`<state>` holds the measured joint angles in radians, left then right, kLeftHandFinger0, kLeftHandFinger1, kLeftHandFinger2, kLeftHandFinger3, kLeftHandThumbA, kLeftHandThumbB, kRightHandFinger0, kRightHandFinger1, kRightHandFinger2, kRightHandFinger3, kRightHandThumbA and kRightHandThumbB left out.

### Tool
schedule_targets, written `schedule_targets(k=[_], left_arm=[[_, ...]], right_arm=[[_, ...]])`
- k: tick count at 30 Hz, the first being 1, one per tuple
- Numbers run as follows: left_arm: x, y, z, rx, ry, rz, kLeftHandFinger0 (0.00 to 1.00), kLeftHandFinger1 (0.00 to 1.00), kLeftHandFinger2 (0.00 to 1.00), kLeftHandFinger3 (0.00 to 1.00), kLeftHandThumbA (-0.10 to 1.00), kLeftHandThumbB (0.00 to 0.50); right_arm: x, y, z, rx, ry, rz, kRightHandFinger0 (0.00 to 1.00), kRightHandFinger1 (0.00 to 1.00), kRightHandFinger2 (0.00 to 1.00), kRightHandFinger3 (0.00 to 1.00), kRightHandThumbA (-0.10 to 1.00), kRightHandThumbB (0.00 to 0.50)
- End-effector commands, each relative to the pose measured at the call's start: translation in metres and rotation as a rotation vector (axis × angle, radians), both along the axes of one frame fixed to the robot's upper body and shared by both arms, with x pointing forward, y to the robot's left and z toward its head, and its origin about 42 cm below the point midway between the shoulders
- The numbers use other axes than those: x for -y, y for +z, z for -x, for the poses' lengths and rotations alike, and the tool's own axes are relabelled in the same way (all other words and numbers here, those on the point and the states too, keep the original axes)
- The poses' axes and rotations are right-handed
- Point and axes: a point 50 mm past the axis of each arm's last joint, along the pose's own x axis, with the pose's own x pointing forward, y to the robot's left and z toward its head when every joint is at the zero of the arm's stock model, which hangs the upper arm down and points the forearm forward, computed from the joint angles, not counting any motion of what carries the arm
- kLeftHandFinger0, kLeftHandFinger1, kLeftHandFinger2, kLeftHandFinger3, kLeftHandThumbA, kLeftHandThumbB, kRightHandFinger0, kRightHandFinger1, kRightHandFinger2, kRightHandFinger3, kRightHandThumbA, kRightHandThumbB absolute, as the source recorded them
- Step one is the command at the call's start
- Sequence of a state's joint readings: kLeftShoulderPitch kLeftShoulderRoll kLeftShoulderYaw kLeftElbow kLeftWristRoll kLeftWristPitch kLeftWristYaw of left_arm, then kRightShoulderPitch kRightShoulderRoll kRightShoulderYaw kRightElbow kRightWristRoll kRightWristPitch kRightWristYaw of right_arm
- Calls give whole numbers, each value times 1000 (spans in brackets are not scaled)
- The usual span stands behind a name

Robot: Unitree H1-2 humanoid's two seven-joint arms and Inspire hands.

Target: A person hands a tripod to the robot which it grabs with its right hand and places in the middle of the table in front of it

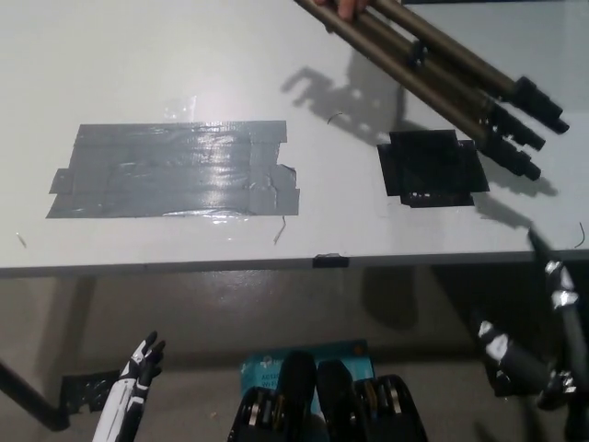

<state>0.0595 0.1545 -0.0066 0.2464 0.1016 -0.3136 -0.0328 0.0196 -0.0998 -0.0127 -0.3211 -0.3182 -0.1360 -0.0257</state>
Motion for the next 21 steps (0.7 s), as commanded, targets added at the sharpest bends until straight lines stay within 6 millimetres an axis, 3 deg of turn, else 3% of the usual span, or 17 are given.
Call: schedule_targets(k=[1, 4, 7, 10, 15, 21], left_arm=[[-2, 9, -6, 64, -16, -26, 1000, 1000, 1000, 1000, 1000, 322], [-1, 8, -6, 57, -20, -25, 1000, 1000, 1000, 1000, 997, 320], [-1, 9, -7, 59, -17, -24, 1000, 1000, 1000, 1000, 978, 311], [-2, 9, -7, 58, -18, -36, 1000, 1000, 1000, 1000, 987, 318], [-2, 11, -12, 65, -20, -33, 1000, 1000, 1000, 1000, 984, 326], [-1, 12, -15, 69, -34, -29, 1000, 1000, 1000, 1000, 948, 311]], right_arm=[[-5, 127, -5, 370, -184, 313, 1000, 1000, 1000, 1000, 834, 353], [-13, 152, -16, 402, -203, 374, 1000, 1000, 1000, 1000, 837, 368], [-29, 188, -39, 443, -223, 438, 1000, 1000, 1000, 1000, 872, 399], [-41, 202, -57, 445, -229, 484, 1000, 1000, 1000, 1000, 945, 386], [-66, 228, -92, 391, -206, 520, 1000, 1000, 1000, 1000, 913, 420], [-85, 234, -148, 234, -228, 573, 1000, 1000, 1000, 1000, 914, 398]])
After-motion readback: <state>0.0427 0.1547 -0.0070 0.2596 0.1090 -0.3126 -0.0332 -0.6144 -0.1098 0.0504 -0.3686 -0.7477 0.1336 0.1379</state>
